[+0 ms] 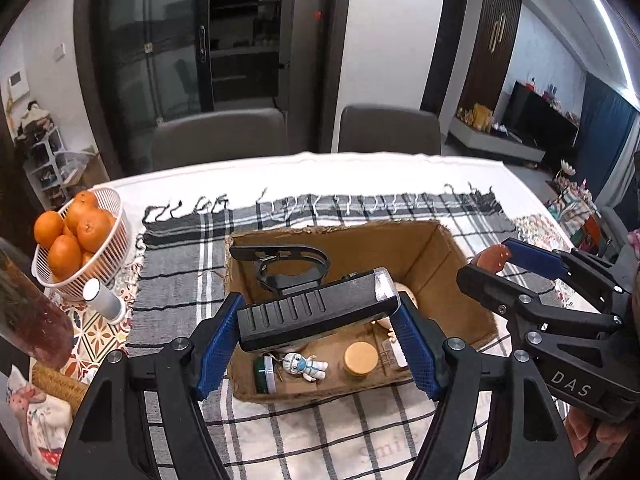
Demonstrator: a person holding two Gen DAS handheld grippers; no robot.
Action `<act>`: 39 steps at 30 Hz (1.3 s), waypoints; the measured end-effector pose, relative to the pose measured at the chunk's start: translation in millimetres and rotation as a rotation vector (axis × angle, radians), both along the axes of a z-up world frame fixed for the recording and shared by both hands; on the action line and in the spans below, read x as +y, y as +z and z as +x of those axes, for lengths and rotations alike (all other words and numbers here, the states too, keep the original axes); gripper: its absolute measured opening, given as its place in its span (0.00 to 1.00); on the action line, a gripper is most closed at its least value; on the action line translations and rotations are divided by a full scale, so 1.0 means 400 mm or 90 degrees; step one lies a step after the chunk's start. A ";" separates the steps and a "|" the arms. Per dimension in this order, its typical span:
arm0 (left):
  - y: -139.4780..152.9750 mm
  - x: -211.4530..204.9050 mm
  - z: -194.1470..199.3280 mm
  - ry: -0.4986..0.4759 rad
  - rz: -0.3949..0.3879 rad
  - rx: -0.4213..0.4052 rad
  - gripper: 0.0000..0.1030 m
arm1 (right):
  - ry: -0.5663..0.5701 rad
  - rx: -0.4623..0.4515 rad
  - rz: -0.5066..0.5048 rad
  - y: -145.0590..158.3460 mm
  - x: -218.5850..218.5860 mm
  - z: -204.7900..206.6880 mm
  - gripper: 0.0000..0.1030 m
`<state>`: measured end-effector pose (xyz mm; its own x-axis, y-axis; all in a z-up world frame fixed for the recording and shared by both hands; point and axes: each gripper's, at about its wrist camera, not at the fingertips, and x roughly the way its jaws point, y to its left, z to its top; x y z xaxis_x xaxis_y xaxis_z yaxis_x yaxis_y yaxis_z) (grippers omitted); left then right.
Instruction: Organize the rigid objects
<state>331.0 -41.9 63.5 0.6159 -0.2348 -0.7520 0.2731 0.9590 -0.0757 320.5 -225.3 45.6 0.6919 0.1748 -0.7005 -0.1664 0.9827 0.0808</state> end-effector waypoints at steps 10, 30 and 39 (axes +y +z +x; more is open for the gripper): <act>-0.080 -0.017 0.078 -0.011 0.023 0.075 0.71 | 0.005 0.105 -0.003 -0.093 -0.013 0.107 0.57; -0.132 -0.022 0.109 0.010 0.055 0.138 0.74 | -0.001 0.170 -0.015 -0.156 -0.020 0.158 0.62; -0.036 0.017 -0.007 0.089 0.091 -0.002 0.84 | -0.055 0.124 0.004 -0.108 -0.038 0.074 0.62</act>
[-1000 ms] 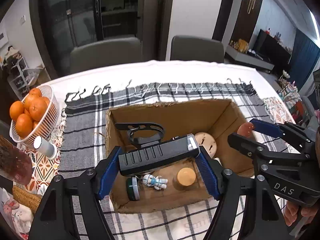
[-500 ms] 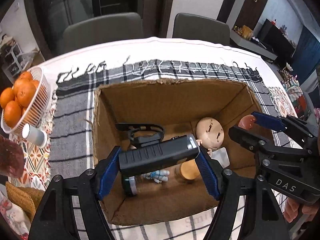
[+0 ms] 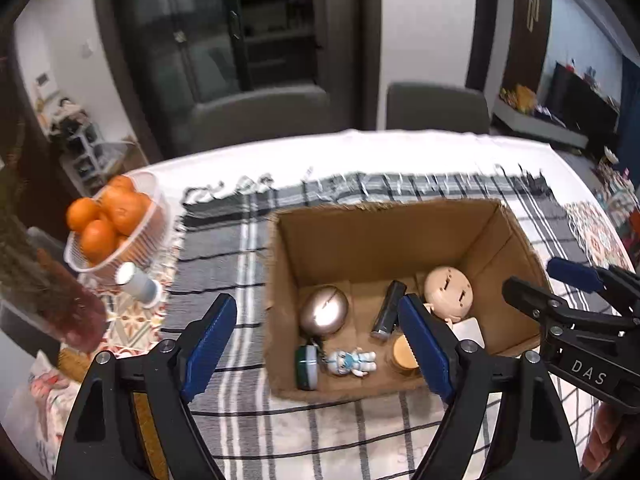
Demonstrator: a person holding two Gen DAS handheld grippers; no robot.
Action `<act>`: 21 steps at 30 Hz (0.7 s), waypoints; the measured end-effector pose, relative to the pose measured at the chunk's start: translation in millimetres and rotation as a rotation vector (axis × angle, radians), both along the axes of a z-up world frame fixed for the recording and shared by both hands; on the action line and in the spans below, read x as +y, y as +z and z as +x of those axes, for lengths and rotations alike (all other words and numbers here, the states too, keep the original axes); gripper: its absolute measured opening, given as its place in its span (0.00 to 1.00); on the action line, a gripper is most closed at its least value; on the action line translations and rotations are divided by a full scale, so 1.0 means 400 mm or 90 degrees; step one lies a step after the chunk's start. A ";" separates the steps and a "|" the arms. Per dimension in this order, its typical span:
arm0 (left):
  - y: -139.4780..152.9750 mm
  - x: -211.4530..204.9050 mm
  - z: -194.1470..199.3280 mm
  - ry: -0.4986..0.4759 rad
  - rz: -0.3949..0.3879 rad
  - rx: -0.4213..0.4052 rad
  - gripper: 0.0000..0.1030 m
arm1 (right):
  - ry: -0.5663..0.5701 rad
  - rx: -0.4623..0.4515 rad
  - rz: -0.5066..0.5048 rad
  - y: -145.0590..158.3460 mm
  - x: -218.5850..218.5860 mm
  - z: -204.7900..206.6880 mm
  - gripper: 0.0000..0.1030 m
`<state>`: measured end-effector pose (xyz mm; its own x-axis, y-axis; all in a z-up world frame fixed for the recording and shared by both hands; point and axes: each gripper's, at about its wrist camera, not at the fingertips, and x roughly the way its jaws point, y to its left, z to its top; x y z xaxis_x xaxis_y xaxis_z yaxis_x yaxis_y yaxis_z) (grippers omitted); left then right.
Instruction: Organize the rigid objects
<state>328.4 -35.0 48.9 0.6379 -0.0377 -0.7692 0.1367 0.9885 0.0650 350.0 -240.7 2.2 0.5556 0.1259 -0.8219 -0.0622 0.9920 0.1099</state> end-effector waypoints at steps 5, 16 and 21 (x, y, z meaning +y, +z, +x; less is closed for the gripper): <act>0.037 0.026 -0.074 0.024 0.010 -0.061 0.88 | -0.015 -0.041 0.000 0.037 0.002 -0.067 0.63; 0.093 0.073 -0.268 0.063 0.033 -0.188 1.00 | -0.049 -0.164 -0.042 0.121 0.027 -0.261 0.81; 0.107 0.081 -0.356 0.070 0.020 -0.223 1.00 | -0.073 -0.202 -0.046 0.142 0.029 -0.351 0.86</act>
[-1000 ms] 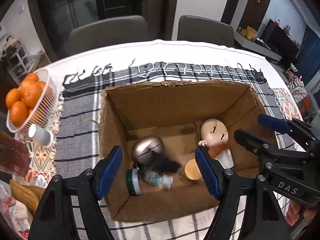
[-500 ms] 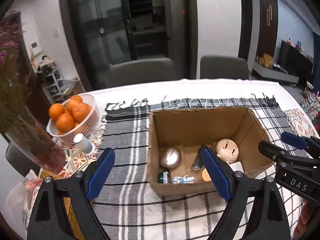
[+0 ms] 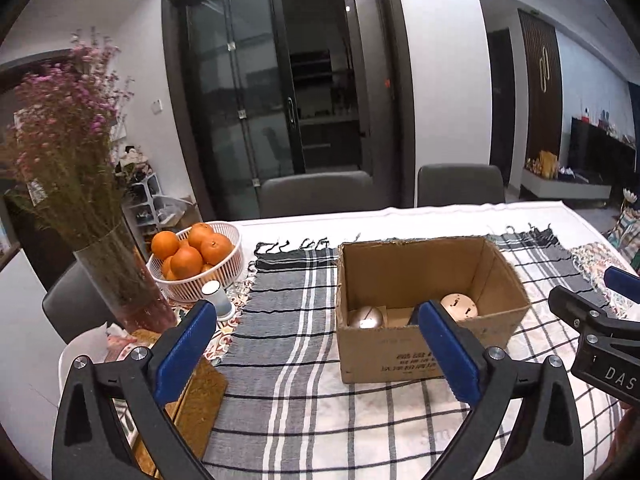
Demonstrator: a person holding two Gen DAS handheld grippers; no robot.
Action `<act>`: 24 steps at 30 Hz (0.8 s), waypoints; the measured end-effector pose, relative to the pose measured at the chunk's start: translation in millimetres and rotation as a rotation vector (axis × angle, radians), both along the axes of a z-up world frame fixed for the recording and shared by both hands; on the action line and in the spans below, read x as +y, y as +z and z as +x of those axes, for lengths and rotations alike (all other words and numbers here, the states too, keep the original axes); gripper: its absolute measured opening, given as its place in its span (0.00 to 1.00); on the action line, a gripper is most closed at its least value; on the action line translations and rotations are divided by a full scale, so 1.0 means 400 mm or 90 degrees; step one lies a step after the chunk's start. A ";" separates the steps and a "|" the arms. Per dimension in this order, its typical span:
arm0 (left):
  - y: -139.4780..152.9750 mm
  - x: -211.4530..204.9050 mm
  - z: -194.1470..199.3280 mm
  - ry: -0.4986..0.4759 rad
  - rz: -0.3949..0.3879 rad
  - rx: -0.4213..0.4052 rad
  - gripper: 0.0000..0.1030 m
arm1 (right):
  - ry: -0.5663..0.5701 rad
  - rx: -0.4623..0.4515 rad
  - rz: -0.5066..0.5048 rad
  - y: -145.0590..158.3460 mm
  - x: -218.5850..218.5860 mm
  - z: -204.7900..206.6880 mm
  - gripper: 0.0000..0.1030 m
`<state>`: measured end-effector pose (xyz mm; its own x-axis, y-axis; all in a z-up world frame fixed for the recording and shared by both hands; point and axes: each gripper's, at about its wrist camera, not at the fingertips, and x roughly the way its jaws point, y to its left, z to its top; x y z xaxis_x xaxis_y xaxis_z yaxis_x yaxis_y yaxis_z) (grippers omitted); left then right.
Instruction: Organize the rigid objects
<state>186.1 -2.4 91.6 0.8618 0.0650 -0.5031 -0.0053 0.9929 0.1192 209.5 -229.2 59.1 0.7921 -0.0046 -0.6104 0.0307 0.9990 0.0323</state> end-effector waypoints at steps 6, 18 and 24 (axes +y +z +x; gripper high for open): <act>-0.012 -0.003 -0.083 -0.005 -0.009 -0.031 1.00 | -0.013 -0.039 -0.015 0.012 0.001 -0.097 0.90; -0.030 -0.022 -0.210 -0.006 -0.016 -0.063 1.00 | -0.026 -0.067 -0.032 -0.006 -0.019 -0.222 0.91; -0.020 -0.031 -0.231 -0.024 -0.032 -0.058 1.00 | -0.025 -0.072 -0.021 -0.009 -0.031 -0.251 0.91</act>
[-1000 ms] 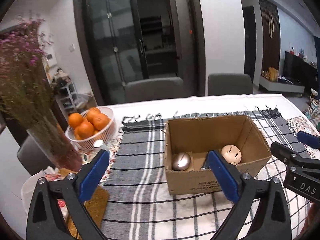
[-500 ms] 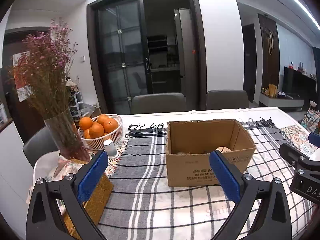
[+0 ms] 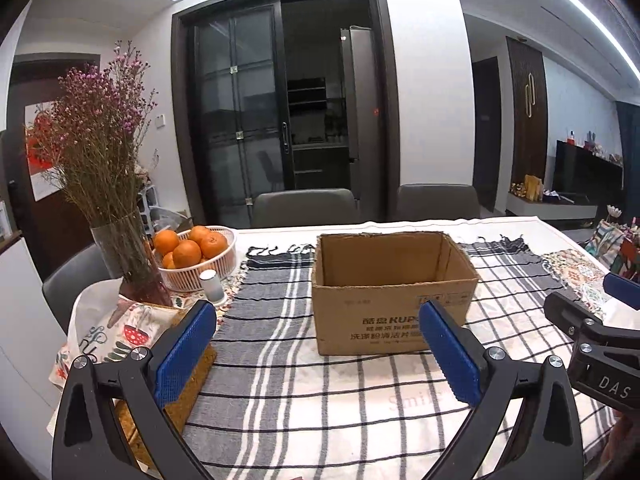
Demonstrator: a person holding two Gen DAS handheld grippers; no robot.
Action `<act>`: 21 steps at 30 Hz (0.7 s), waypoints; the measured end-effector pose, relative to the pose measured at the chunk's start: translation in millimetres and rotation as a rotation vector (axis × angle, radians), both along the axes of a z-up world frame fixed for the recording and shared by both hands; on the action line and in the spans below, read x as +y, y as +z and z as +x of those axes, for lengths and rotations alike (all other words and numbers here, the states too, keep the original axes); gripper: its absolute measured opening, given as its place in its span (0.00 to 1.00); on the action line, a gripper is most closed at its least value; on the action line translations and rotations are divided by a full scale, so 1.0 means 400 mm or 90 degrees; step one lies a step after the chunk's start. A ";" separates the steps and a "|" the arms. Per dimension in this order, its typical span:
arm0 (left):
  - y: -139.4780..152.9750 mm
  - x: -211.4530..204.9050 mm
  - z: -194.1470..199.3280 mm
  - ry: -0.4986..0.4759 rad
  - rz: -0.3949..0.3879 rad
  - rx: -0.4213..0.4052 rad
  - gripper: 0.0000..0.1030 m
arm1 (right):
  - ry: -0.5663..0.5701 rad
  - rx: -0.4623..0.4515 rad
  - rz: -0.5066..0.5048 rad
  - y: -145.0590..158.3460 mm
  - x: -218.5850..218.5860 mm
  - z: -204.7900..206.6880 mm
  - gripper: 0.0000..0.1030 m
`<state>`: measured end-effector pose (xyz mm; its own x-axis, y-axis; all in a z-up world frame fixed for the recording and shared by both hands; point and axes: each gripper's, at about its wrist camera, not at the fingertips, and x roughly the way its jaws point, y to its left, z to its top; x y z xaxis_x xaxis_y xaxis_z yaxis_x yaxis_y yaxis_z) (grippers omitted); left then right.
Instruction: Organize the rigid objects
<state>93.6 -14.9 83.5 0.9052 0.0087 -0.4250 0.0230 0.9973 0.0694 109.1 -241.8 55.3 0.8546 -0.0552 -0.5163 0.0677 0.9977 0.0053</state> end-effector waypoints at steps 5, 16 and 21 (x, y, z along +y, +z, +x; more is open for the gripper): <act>0.001 0.004 -0.011 -0.005 -0.011 0.001 1.00 | -0.005 -0.015 -0.006 0.009 0.001 -0.022 0.91; 0.006 0.018 -0.026 -0.001 -0.023 -0.003 1.00 | 0.008 -0.027 -0.007 0.011 0.010 -0.041 0.91; 0.006 0.015 -0.028 -0.002 -0.021 -0.005 1.00 | 0.008 -0.028 -0.007 0.010 0.011 -0.042 0.91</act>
